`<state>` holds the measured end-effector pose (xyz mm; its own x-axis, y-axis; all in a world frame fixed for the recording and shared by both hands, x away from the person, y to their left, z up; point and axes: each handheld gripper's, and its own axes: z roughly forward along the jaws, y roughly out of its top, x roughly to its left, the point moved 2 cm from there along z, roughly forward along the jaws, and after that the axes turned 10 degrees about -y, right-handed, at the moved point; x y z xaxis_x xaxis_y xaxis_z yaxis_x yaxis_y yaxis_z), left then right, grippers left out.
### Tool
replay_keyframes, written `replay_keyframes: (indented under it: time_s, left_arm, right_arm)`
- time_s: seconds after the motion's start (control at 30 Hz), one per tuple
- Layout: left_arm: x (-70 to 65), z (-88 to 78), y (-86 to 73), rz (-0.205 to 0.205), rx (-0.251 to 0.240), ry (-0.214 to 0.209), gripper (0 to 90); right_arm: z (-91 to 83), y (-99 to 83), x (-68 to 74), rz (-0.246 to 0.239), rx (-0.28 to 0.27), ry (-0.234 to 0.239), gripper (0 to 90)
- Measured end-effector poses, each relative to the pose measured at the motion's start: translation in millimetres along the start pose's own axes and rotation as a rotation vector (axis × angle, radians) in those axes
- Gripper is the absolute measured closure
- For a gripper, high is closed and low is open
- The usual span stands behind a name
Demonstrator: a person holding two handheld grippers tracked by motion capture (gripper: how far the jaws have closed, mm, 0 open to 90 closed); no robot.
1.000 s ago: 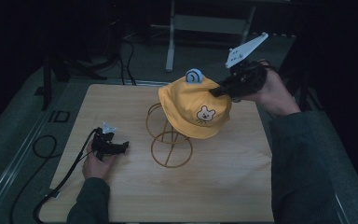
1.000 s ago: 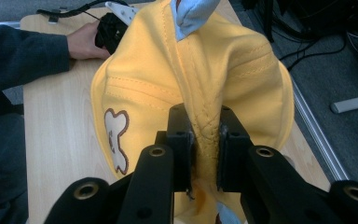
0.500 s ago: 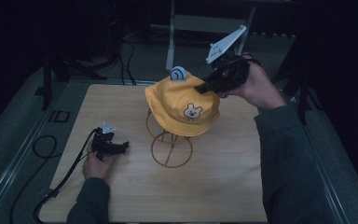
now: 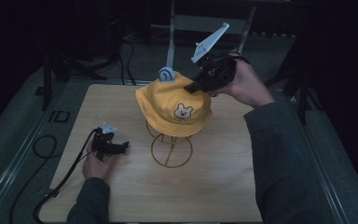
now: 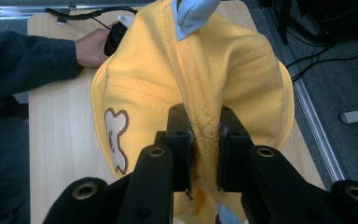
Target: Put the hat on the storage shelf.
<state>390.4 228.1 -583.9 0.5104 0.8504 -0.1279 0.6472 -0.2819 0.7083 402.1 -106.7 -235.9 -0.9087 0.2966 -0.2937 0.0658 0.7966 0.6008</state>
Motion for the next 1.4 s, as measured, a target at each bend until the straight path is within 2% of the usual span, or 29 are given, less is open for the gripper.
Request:
replay_keyframes:
  time_s: [0.47, 0.63, 0.93, 1.27, 1.4]
  left_arm:
    - [0.0, 0.0, 0.0, 0.000, 0.000, 0.000, 12.5]
    - [0.0, 0.0, 0.0, 0.000, 0.000, 0.000, 12.5]
    - [0.1, 0.0, 0.0, 0.001, 0.000, 0.000, 12.5]
    - [0.0, 0.0, 0.0, 0.000, -0.001, 0.000, 12.4]
    - [0.0, 0.0, 0.0, 0.000, 0.000, 0.000, 12.5]
  right_arm:
    - [19.1, 7.0, 2.9, -0.001, 0.017, 0.012, 77.9]
    - [31.4, 9.5, 7.6, -0.012, 0.058, 0.020, 77.4]
    - [49.1, 14.1, 12.9, -0.014, 0.099, 0.055, 76.5]
    - [65.9, 15.1, 18.4, -0.028, 0.144, 0.054, 75.7]
    - [70.5, 16.2, 18.7, -0.028, 0.146, 0.049, 75.8]
